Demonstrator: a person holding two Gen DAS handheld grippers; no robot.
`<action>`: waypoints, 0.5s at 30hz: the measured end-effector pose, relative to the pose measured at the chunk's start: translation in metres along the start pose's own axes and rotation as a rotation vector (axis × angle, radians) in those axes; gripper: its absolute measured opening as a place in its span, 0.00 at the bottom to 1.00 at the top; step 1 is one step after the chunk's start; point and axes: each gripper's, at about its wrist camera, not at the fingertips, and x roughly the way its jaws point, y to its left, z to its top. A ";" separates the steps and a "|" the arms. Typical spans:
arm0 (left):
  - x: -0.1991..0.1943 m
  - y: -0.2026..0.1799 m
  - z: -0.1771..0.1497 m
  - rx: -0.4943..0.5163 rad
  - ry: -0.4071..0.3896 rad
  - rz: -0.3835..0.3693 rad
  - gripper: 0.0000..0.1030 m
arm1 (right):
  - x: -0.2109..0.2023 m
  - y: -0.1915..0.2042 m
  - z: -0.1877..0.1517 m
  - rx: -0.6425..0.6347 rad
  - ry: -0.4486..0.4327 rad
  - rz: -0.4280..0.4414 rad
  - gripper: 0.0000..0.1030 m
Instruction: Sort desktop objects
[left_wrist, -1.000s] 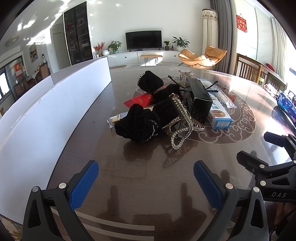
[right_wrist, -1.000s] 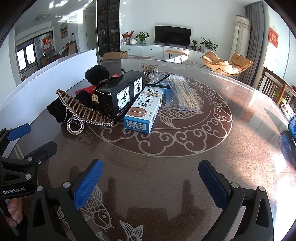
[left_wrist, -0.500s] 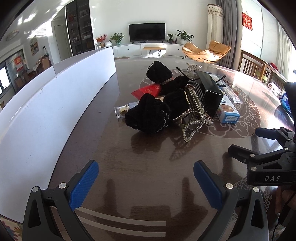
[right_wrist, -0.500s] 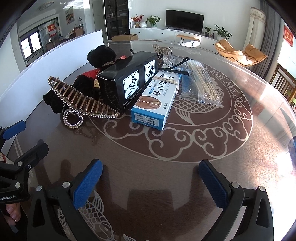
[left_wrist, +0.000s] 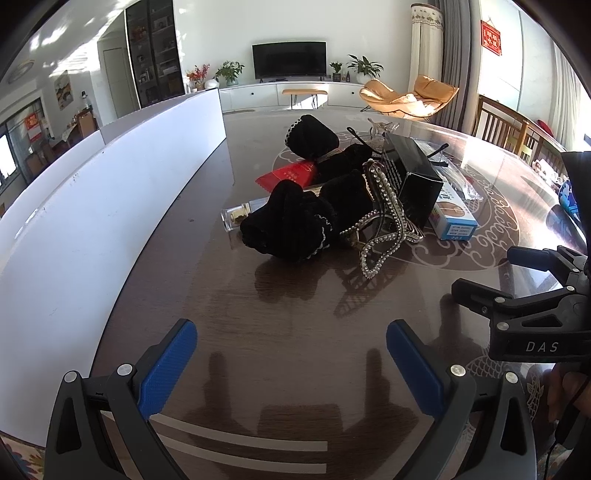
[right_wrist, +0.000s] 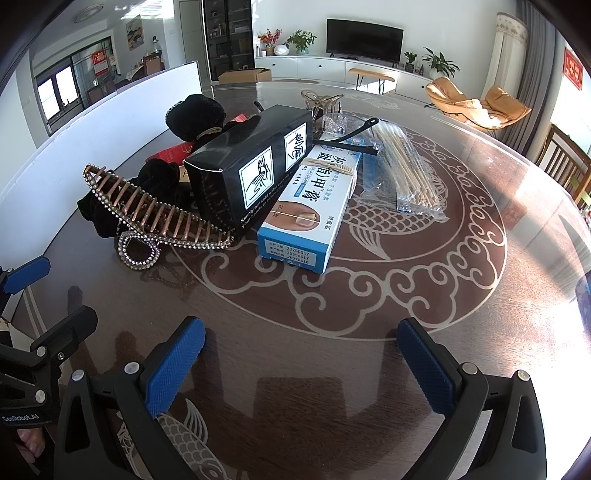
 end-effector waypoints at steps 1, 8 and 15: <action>0.000 0.000 0.000 0.000 0.000 -0.002 1.00 | 0.000 0.000 0.000 0.000 0.000 -0.001 1.00; 0.002 0.001 0.000 -0.018 0.003 -0.003 1.00 | 0.000 0.000 0.000 0.004 0.001 0.005 1.00; 0.007 -0.003 0.003 -0.012 0.015 0.028 1.00 | 0.000 0.000 0.000 0.003 0.000 0.005 1.00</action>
